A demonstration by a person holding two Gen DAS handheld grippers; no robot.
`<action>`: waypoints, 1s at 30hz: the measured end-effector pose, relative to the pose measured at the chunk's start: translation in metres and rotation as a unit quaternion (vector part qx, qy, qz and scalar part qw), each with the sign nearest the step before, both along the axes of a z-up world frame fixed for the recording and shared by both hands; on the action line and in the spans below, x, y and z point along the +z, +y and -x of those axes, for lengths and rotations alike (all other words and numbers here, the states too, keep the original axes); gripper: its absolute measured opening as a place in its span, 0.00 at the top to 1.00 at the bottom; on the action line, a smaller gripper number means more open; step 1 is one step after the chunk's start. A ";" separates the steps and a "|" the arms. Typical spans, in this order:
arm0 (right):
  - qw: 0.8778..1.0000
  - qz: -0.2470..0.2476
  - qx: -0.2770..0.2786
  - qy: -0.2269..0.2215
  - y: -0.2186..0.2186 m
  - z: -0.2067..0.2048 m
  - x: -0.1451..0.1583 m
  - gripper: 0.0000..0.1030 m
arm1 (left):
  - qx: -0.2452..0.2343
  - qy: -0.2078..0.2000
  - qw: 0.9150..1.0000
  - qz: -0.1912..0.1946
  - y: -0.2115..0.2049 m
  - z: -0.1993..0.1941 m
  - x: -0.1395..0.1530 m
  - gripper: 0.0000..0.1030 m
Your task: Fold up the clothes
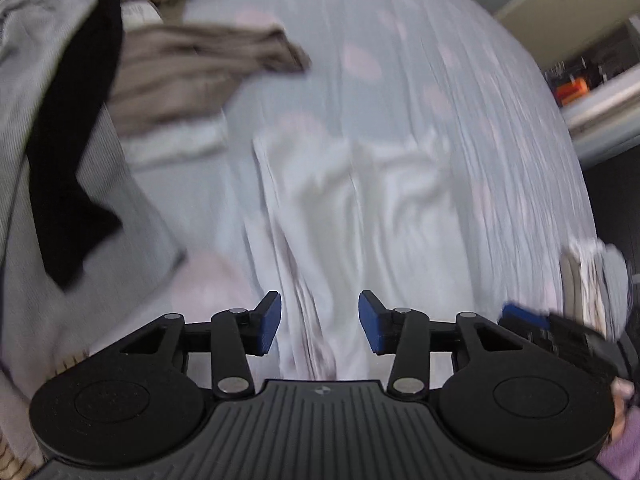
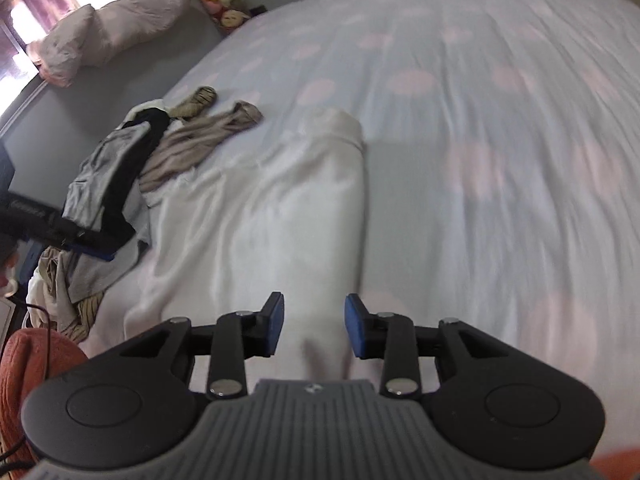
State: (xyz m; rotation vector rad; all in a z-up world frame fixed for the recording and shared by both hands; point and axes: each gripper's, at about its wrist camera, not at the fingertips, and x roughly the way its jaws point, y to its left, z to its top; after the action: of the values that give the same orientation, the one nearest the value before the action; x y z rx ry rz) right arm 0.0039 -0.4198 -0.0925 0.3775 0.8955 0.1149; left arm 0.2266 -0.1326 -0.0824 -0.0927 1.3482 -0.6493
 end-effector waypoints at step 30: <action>0.975 0.155 0.135 -0.080 0.178 -0.125 -0.013 0.89 | 0.051 -0.033 0.976 0.210 -0.004 -0.027 -0.046 0.89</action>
State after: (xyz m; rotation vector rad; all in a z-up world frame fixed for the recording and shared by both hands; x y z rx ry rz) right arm 0.1288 -0.2422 -0.1054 -0.0456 0.7865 0.2491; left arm 0.2535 -0.1366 -0.1279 -0.4732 1.1171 -0.8347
